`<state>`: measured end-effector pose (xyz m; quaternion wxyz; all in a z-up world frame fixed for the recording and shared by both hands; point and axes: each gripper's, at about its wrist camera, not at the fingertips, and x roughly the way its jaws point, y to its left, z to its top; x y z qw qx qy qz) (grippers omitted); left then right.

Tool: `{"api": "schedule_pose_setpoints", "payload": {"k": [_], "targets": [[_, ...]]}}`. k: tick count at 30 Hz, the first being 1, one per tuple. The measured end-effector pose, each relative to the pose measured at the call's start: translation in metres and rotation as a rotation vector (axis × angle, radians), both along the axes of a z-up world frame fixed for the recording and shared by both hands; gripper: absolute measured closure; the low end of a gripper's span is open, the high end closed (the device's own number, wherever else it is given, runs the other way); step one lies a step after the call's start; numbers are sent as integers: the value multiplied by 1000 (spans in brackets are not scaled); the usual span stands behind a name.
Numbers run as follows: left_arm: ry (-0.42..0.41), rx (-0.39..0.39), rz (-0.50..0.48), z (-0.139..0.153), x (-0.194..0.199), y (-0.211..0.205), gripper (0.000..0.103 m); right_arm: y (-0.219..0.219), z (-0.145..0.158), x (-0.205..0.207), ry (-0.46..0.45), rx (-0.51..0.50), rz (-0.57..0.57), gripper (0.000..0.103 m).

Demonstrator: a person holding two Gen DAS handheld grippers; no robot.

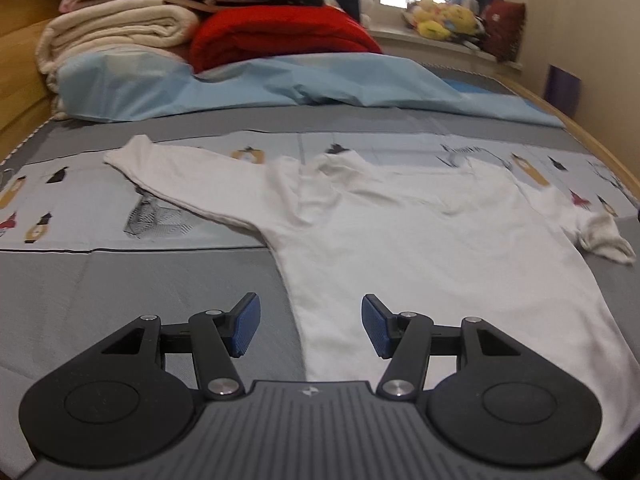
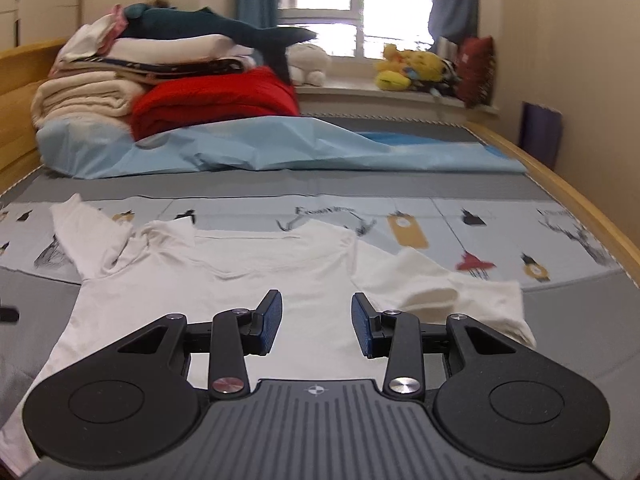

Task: Fold small clothes
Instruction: 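Open both tools, release the hem and lift them above the shirt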

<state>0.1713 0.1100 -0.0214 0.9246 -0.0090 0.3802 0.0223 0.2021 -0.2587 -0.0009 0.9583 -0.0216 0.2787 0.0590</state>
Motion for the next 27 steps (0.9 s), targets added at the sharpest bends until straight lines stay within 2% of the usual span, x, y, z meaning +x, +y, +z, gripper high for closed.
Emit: {"api": "schedule_pose_setpoints", "payload": {"k": [5,8,10,13,17,20,22,24,27], "targets": [[-17,-16,71,1,16,13,36,25,-3,27,-5,7,21,63],[-14,-80,114,3,26,26,32,46,-4,52,30,-6,3,63],[2,-108,130,2,32,34,31,56,-3,69,45,56,9,63],[40,-96,164,-6,42,39,33,68,-2,89,52,112,38,63],[14,-89,170,-9,48,44,37,74,-9,100,41,167,81,62],[-18,-91,158,-12,58,49,48,74,-18,108,105,168,72,62],[-30,-82,149,-18,71,55,68,73,-17,114,124,204,52,62],[-29,-72,156,-28,88,63,83,74,-13,119,120,217,62,63],[-16,-110,218,-44,116,85,86,74,-10,125,106,204,72,63]]}}
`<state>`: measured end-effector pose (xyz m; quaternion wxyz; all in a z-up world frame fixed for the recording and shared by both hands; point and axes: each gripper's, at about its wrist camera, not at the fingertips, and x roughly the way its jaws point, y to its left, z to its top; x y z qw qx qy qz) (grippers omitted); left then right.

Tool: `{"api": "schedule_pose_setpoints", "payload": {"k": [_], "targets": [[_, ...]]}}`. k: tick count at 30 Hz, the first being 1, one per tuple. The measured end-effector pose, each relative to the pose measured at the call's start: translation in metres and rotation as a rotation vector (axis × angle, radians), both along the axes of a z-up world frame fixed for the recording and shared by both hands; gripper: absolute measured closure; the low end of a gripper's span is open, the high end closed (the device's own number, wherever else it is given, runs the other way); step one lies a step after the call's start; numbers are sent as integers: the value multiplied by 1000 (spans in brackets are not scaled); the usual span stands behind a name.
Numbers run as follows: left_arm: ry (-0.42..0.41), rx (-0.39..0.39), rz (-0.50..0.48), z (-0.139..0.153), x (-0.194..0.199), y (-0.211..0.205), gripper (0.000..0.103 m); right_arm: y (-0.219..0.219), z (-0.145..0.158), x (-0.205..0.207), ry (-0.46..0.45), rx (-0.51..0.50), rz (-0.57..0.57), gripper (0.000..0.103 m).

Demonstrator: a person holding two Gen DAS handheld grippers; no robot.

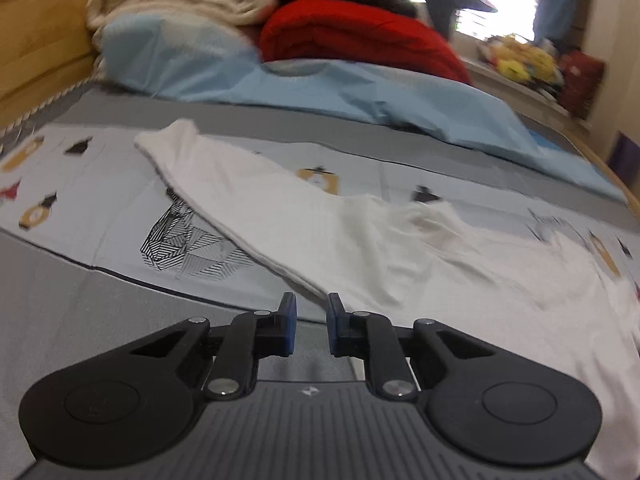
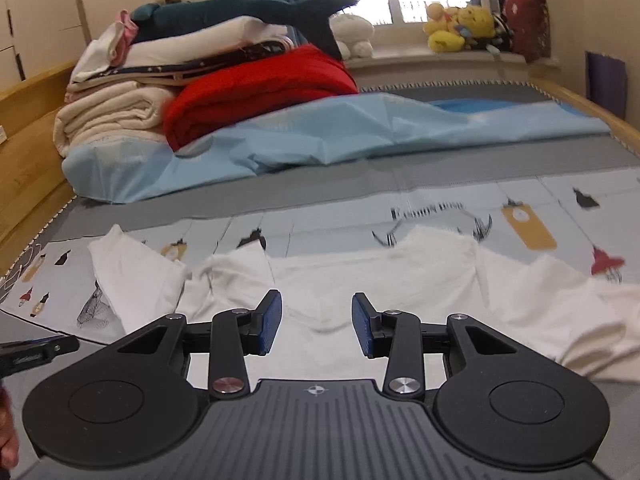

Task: Fold small clothes
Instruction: 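Open both tools, release the hem and lift them above the shirt, then grasp the shirt side with the left tool and fold it toward the middle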

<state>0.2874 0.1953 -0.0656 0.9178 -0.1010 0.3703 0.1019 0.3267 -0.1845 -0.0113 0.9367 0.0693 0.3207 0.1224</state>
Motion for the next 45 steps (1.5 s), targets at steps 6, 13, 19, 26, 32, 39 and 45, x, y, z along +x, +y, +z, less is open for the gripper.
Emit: {"api": "schedule_pose_setpoints", "payload": {"k": [6,13,19,26,32,39,45], "targets": [[-28,-177,163,-30,47,58,85,-8,-10,14,61,8,4,63],[-12,-336,340,-69,81,120,75,-10,-28,21,121,-40,21,63],[-42,-411,366,-74,96,138,77,-13,-45,25,201,-85,19,63],[-31,-365,546,-46,57,125,101,-11,-50,24,221,-84,10,63],[91,-535,655,-37,14,103,94,-2,-50,28,235,-80,10,63],[-33,-464,683,-59,32,167,58,6,-54,24,242,-93,31,63],[-103,-442,545,-76,57,196,59,1,-58,30,256,-107,8,63]]}}
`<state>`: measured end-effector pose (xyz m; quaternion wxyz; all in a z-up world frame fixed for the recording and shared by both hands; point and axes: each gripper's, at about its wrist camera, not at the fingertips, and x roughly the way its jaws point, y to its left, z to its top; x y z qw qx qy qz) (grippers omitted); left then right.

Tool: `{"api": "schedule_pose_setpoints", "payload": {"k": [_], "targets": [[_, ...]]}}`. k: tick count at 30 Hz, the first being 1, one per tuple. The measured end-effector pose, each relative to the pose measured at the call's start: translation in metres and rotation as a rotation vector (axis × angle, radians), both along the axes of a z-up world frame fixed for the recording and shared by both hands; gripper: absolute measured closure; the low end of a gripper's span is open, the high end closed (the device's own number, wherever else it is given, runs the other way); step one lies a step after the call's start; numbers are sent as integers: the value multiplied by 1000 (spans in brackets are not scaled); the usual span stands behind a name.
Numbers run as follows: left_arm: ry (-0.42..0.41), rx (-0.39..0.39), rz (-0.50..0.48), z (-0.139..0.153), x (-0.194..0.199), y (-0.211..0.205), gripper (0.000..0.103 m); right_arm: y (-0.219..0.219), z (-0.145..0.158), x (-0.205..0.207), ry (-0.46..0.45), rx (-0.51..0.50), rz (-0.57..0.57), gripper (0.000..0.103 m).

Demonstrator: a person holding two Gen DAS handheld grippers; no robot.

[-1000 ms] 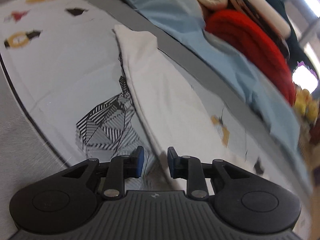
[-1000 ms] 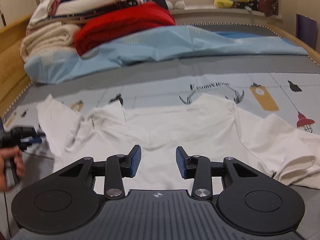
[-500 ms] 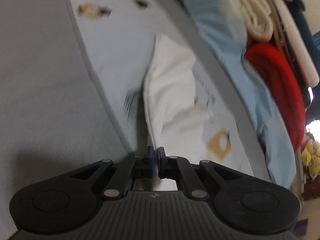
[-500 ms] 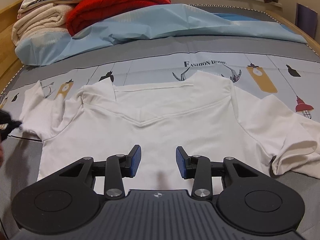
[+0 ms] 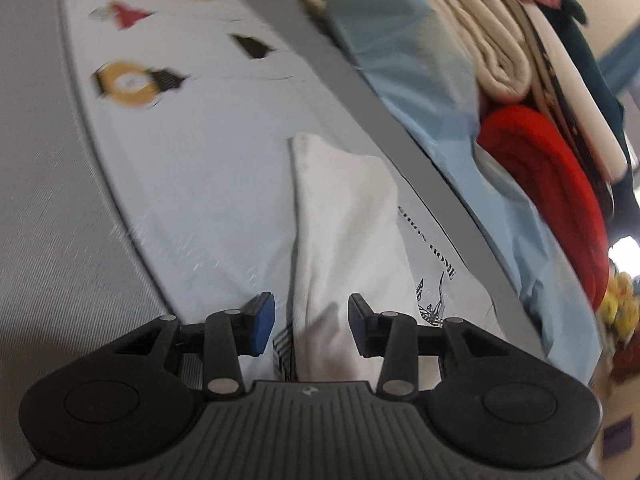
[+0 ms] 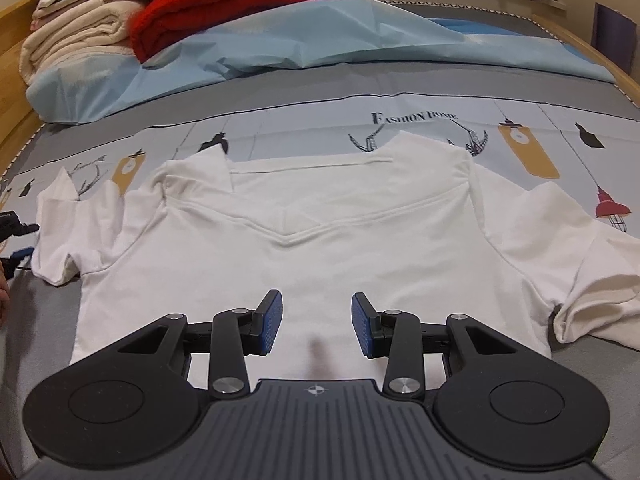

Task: Fold small clothes
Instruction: 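Grasp the shirt side with the left tool and fold it toward the middle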

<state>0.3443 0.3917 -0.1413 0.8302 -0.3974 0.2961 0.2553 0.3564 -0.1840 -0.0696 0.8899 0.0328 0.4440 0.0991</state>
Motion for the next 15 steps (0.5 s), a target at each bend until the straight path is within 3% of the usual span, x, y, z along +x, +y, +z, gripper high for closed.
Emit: {"api": "schedule_pose_setpoints", "payload": {"k": [2,3,4,7,9,12,15], "targets": [[25,54,-28,2,9,-4,65,0,-3,0,6,-10,7,63],[48,85,-34,3,13,-6,92,-1,-5,0,12,-18,10,63],[77,117,-34,6,15,-9,100,-1,-7,0,19,-23,11,63],[75,301,29,38,14,-28,100,-4,-10,0,37,-24,6,63],[-11,422,-19,76,19,-58,100,-6,-10,0,43,-20,-1,63],[-161,551,-228,126,29,-132,100,-9,-9,-1,44,-17,-5,63],[-272,663,-536,151,31,-237,100,-14,-7,-2,38,-13,-19,63]]}}
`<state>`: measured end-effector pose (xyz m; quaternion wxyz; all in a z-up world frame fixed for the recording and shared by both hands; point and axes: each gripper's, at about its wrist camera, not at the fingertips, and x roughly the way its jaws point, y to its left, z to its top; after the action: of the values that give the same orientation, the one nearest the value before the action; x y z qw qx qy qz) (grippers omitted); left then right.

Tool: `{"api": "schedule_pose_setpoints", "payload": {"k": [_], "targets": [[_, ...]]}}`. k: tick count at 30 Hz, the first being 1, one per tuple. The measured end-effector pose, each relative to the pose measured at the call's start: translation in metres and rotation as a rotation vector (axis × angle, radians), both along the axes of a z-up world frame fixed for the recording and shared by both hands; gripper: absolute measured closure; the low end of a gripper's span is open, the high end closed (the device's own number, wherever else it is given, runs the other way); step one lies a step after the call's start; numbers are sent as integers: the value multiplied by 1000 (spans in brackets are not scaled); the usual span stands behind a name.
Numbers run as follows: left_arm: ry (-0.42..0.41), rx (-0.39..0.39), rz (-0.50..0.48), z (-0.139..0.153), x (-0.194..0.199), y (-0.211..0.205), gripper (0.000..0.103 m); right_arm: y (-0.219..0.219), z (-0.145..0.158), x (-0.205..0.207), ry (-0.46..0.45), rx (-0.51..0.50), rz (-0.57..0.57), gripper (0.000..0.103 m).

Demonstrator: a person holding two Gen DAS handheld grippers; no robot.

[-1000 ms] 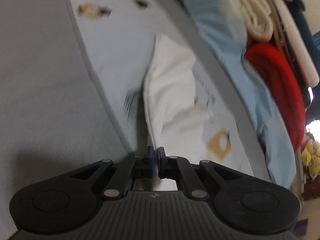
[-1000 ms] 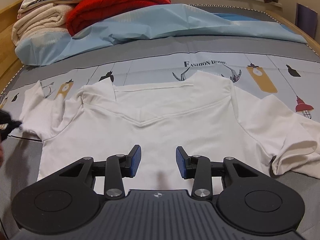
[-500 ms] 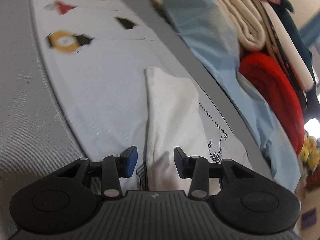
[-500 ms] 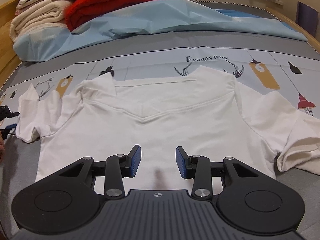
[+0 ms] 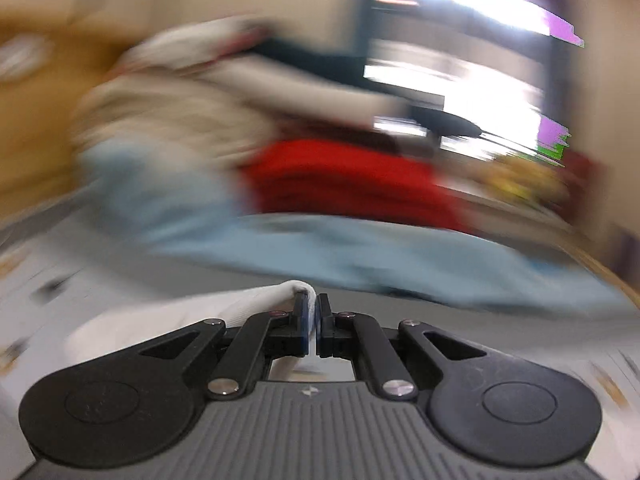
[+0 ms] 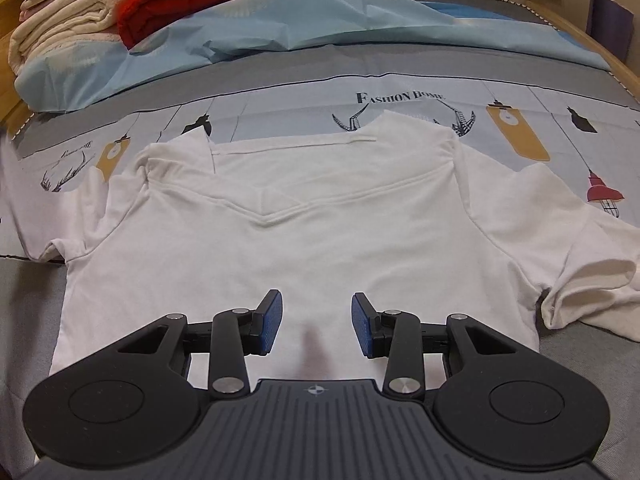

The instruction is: Fold small clothes

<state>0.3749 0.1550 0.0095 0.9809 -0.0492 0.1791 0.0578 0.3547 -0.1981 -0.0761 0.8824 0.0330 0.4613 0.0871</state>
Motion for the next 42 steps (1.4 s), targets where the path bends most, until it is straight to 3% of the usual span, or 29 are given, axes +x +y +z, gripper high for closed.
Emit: {"api": "schedule_pose_setpoints", "payload": {"k": [2,3,4,5,7,9,12,17,19,20,23,25,29,31,33,37,42], "targets": [[51,40,-212,-5,-3,-68,100,-5,0,0,-3,-3,-19,63],[126,10,-337,-17,-4,-102,98,-9,0,1,-2,-10,-36,63],[233,-35,-455,-36,-5,-132,89,-13,-1,1,-1,-19,-61,63],[340,-56,-532,-55,-7,-157,85,-20,-1,2,0,-32,-100,63],[528,-2,-587,-89,-20,-199,84,-35,-1,4,5,-39,-179,63],[569,16,-584,-93,-33,-211,84,-53,0,6,12,-23,-270,63],[562,-74,-518,-60,-31,-186,79,-72,2,5,23,25,-360,63],[482,-201,-261,-21,-18,-118,76,-68,14,4,-34,111,-330,64],[455,-237,-158,-24,-13,-93,76,-62,18,6,-70,160,-278,81],[462,-249,-89,-34,-13,-80,76,-57,20,7,-87,170,-253,84],[623,-326,99,-58,9,-44,76,-38,21,12,-114,188,-161,85],[596,-401,133,-63,19,-27,76,-23,19,15,-106,199,-89,84],[569,-278,208,-64,40,-19,76,14,11,18,-102,170,48,82],[575,-274,207,-66,41,-16,76,34,6,18,-127,115,109,63],[582,-260,187,-68,47,-15,76,53,0,16,-164,45,162,54],[577,-256,182,-66,47,-10,74,79,-13,19,-198,-43,255,54],[586,-288,195,-69,47,-5,73,104,-32,29,-173,-71,285,54]]}}
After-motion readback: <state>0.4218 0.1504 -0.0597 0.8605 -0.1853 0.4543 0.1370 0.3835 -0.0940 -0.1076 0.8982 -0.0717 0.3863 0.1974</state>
